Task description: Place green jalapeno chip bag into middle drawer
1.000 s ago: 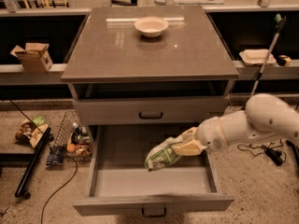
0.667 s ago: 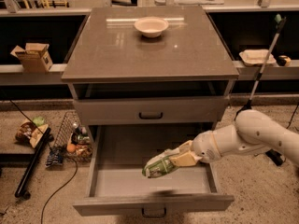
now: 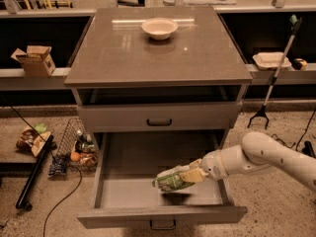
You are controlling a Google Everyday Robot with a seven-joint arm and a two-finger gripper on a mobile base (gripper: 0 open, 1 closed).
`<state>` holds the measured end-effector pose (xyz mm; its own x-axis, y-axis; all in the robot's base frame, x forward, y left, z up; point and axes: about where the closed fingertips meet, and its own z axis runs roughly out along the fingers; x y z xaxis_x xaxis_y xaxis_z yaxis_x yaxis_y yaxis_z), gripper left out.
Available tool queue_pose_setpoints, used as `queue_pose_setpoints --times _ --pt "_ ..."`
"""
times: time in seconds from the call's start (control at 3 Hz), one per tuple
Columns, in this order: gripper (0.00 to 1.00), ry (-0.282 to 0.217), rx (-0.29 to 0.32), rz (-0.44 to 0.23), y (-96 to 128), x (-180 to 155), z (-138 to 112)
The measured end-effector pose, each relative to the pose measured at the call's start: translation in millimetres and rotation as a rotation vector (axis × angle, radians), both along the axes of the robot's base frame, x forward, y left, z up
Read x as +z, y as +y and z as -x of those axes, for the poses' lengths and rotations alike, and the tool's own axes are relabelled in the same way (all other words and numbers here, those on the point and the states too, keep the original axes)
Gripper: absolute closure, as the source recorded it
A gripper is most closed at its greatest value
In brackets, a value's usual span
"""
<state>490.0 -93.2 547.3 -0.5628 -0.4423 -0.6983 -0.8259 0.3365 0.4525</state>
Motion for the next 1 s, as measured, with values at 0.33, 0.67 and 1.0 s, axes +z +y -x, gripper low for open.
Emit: queue_pose_setpoints --times 0.33,0.67,1.0 --pt "0.59 0.04 -0.044 -0.008 -5 -23 -5" --pt "0.36 0.057 -0.075 -0.019 -11 -34 -9" --pt "0.05 0.03 -0.101 -0.05 -21 -24 -19"
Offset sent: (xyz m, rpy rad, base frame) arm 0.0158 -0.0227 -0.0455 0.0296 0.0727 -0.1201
